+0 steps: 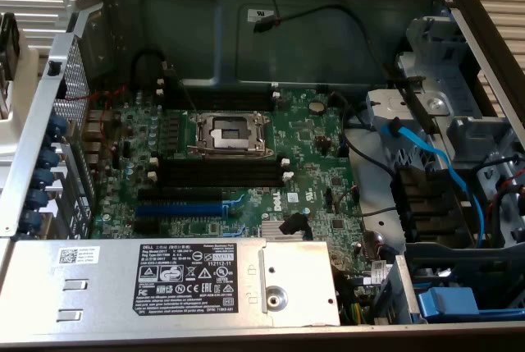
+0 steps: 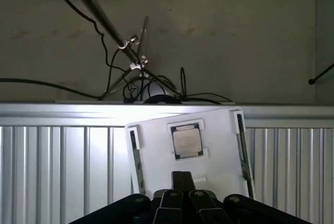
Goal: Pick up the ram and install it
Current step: 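Pick up the ram and move it above insertion slot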
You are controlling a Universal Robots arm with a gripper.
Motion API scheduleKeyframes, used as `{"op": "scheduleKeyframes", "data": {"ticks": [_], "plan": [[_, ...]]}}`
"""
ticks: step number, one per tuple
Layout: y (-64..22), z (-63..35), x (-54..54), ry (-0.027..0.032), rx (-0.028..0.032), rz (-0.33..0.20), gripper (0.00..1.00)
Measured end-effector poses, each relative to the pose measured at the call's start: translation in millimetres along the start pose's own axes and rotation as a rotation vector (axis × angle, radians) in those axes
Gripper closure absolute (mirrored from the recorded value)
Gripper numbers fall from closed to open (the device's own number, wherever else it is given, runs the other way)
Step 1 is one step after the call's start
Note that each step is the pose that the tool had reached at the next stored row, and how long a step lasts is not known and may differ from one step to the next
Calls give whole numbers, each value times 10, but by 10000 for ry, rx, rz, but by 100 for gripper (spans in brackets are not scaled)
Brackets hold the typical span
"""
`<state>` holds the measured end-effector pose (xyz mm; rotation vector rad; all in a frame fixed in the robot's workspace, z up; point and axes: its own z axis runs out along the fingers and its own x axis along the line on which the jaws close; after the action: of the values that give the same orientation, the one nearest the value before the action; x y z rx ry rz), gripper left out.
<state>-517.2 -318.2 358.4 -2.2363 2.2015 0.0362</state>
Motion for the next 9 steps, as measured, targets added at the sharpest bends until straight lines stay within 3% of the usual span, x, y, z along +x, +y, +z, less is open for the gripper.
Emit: {"op": "scheduleKeyframes", "data": {"ticks": [9], "plan": [[0, -1, 31, 11, -16, -796, 90]]}}
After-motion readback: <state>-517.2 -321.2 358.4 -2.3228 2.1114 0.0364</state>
